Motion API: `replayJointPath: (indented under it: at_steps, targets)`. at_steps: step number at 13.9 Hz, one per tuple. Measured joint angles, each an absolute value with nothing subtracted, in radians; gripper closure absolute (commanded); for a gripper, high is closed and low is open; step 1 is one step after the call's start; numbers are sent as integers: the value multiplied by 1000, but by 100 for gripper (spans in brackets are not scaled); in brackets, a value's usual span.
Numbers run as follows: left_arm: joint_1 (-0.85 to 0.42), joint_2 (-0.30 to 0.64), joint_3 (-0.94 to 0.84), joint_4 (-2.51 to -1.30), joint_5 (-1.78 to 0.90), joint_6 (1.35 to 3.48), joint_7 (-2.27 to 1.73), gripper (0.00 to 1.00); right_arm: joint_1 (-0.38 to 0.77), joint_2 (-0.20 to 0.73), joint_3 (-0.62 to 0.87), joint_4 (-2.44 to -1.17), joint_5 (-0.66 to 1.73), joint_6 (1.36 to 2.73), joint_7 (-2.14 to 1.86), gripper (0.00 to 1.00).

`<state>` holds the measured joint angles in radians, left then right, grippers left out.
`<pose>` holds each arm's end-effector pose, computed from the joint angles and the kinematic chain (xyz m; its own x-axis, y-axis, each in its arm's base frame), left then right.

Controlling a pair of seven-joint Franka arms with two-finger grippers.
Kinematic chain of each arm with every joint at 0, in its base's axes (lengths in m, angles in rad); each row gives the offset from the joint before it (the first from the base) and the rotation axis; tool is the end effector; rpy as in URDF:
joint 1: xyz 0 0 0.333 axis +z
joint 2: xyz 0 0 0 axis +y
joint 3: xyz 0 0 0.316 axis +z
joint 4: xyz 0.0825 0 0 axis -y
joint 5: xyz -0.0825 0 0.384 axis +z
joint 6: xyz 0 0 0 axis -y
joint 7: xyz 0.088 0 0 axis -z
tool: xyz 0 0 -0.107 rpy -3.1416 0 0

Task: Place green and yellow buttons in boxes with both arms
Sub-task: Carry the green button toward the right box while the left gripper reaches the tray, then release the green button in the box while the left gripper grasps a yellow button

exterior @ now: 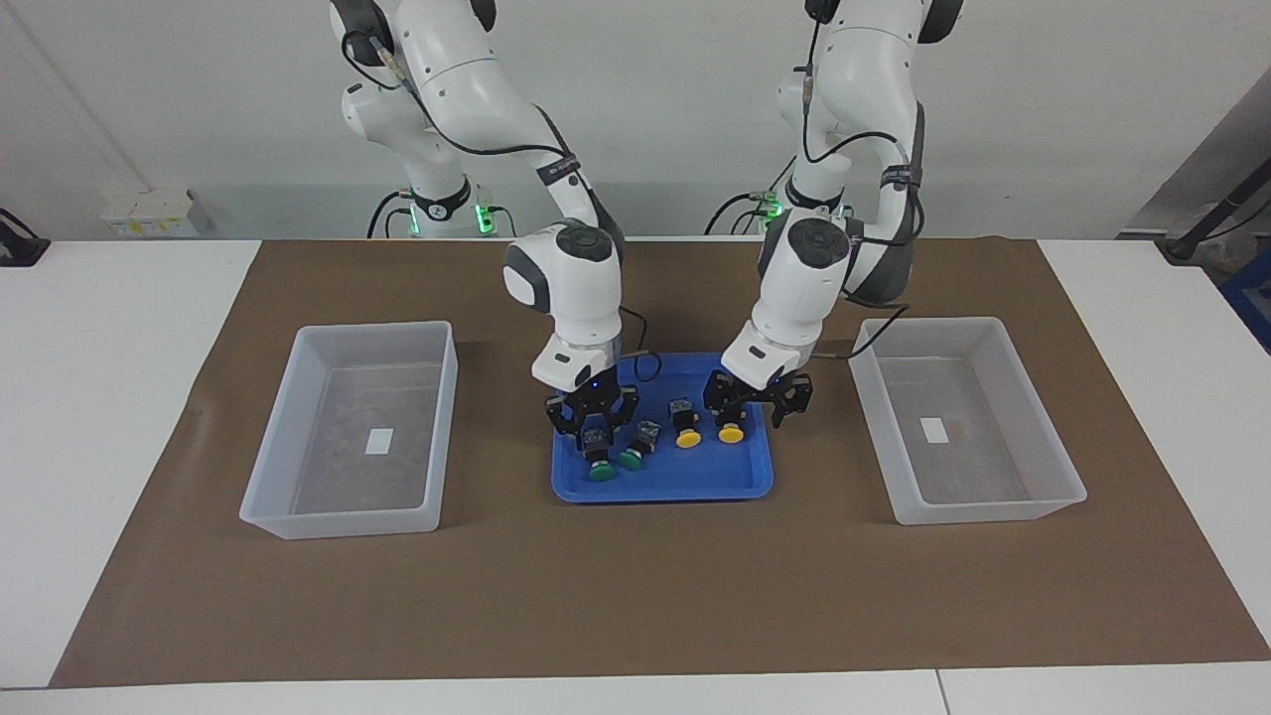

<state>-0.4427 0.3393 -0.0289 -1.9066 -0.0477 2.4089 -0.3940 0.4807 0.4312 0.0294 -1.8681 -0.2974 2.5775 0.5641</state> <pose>0.5692 -0.2894 0.3367 0.9908 -0.0350 0.1311 -0.0490 -0.9932 0.1052 0.5760 0.3263 0.3124 0.9317 0.1680 0.3220 0.1635 -0.9857 0.0411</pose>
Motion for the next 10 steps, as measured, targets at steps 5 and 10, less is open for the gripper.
replayJointPath:
  at_steps: [5,10]
  targets:
    - [-460,342,-28,-1921,-48,2408,-438,18,441,326,17,-1861,-297,2547,566,100]
    - [-464,342,-27,-1946,-48,2412,-443,21,310,188,16,-1910,-297,2461,564,100]
